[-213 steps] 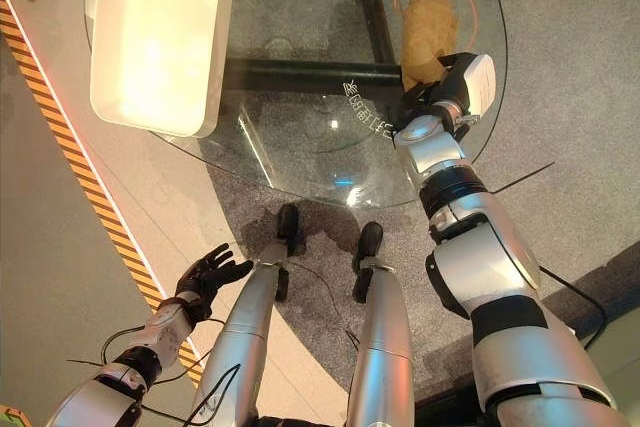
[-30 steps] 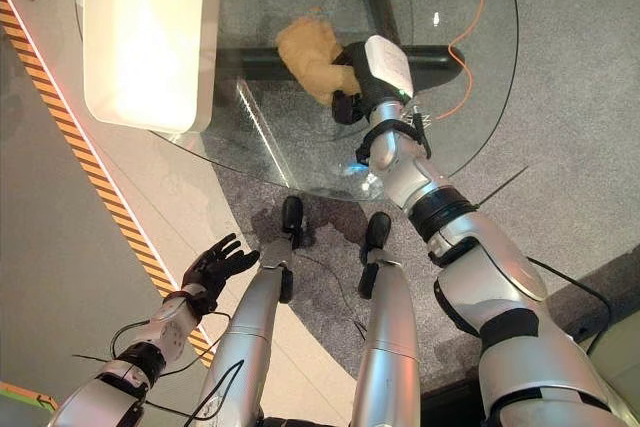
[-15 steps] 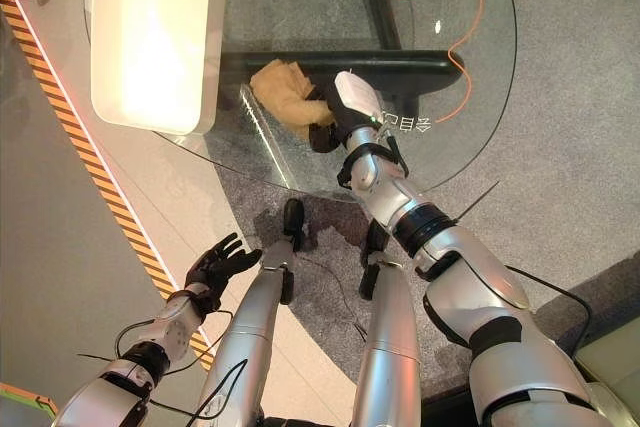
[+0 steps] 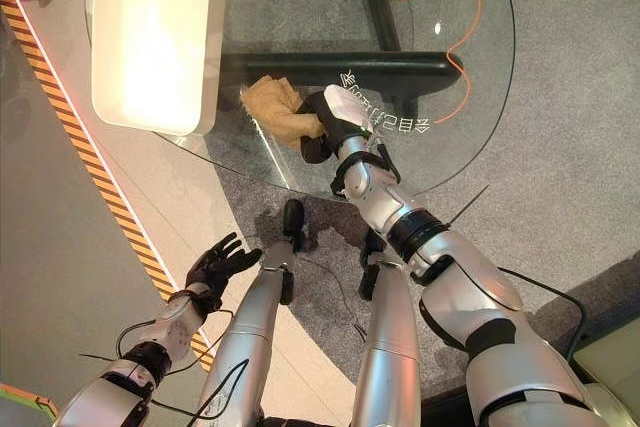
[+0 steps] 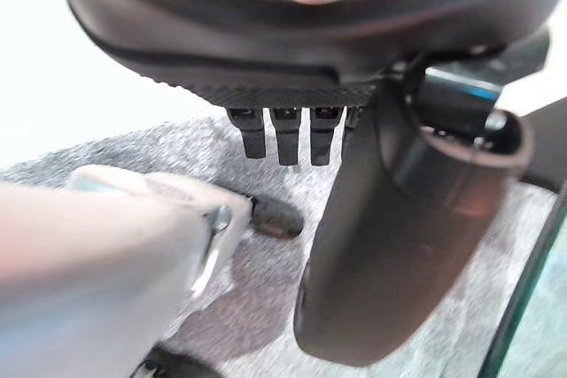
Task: Wipe the table with a cloth and put it in the basket.
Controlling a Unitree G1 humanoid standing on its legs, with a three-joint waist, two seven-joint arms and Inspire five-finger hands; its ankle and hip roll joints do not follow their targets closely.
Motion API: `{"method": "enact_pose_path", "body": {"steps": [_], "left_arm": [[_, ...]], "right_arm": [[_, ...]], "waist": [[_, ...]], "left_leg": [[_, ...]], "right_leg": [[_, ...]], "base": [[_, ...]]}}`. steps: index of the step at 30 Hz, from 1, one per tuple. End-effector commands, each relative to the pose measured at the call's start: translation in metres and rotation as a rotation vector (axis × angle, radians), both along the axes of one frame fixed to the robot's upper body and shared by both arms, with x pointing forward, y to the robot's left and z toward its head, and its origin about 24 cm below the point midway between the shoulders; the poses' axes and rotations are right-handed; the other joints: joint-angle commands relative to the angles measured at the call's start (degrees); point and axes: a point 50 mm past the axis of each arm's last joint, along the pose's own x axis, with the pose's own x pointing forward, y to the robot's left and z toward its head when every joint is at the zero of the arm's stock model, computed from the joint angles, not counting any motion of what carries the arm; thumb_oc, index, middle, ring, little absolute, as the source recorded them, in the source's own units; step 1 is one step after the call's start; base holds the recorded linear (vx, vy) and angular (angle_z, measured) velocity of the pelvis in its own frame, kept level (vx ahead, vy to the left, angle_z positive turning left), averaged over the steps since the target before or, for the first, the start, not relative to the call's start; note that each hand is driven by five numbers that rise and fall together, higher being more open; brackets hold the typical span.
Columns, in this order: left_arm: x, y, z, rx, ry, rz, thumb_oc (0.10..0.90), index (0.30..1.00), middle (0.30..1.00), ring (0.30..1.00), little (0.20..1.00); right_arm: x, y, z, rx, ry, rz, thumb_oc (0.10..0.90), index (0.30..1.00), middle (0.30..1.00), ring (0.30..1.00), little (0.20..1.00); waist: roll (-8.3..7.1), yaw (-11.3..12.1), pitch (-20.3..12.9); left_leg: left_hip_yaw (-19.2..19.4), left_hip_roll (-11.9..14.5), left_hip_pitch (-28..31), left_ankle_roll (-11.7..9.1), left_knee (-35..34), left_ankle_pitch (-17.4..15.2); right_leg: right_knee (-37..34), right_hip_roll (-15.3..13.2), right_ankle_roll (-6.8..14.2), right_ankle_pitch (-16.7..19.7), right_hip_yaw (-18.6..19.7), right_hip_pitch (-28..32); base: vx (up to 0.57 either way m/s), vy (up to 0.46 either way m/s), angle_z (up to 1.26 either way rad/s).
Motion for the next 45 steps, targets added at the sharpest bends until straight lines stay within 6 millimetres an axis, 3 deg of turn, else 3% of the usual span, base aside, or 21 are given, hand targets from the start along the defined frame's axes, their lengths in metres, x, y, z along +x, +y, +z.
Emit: {"method": "enact_pose_path", "body": {"steps": [1,6,13,23,32,38,42,45], "left_arm": [[0.009,0.028,0.019,-0.024,-0.118,0.266,0.8,0.9,0.9,0.9,0.9],[0.019,0.047,0.043,-0.063,-0.212,0.451,0.8,0.9,0.9,0.9,0.9],[0.016,0.102,0.077,-0.101,-0.317,0.841,0.8,0.9,0.9,0.9,0.9],[0.019,0.12,0.123,-0.203,-0.628,0.825,0.8,0.9,0.9,0.9,0.9],[0.02,0.093,0.183,-0.273,-0.961,0.672,0.8,0.9,0.9,0.9,0.9],[0.01,0.049,0.227,-0.294,-1.201,0.392,0.8,0.9,0.9,0.9,0.9],[0.005,0.031,0.245,-0.327,-1.272,0.268,0.8,0.9,0.9,0.9,0.9],[0.003,0.022,0.248,-0.353,-1.296,0.185,0.8,0.9,0.9,0.9,0.9]], "right_arm": [[-0.007,0.034,0.01,0.116,-0.083,0.104,0.1,0.3,0.3,0.3,0.2],[-0.001,0.019,0.019,0.198,-0.123,0.036,0.1,0.3,0.3,0.3,0.2],[-0.001,0.012,0.042,0.394,-0.215,-0.017,0.1,0.3,0.3,0.3,0.2],[-0.026,0.019,0.064,0.528,-0.36,0.073,0.1,0.3,0.3,0.3,0.2],[-0.057,0.014,0.073,0.615,-0.48,0.167,0.1,0.3,0.3,0.3,0.2],[-0.084,0.014,0.071,0.649,-0.52,0.287,0.1,0.3,0.3,0.3,0.2],[-0.098,0.015,0.077,0.666,-0.563,0.376,0.1,0.3,0.3,0.3,0.2],[-0.106,0.018,0.082,0.669,-0.582,0.426,0.1,0.3,0.3,0.3,0.2]], "waist": [[1.14,0.1,-0.9],[1.23,0.7,-0.9],[0.77,1.4,-0.9],[-0.3,0.4,-0.9],[-2.0,-0.3,-0.9],[-2.86,-1.1,-0.9],[-3.13,-1.6,-0.9],[-3.23,-2.0,-0.9]], "left_leg": [[5.5,-3.9,0.2,3.6,5.9,-6.3],[4.9,-4.1,0.5,3.7,6.0,-6.6],[4.0,-4.2,0.7,3.7,6.6,-6.9],[3.9,-3.8,0.6,3.9,7.0,-7.1],[3.4,-3.9,0.0,4.4,7.4,-7.7],[3.4,-4.1,-0.2,4.9,8.3,-8.2],[3.6,-4.2,-0.3,5.1,8.6,-8.3],[3.6,-4.2,-0.3,5.1,8.8,-8.4]], "right_leg": [[-7.8,1.6,2.2,3.7,-1.4,1.4],[-7.3,1.4,2.2,3.5,-1.5,1.7],[-5.8,1.2,1.7,2.4,-1.8,2.1],[-5.3,2.1,1.7,1.7,-0.8,2.3],[-4.8,2.9,1.9,1.0,-0.4,2.5],[-4.2,3.5,2.1,0.8,-0.1,2.8],[-4.3,3.7,2.3,1.0,0.1,2.8],[-4.3,4.0,2.4,1.1,0.3,2.9]], "base": [[0.0,0.0,0.0],[0.0,-0.019,0.02],[0.0,-0.024,0.02],[0.0,0.0,0.0],[0.0,-0.036,-0.01],[0.0,-0.011,-0.01],[0.0,0.0,0.0],[0.0,0.0,0.0]]}}
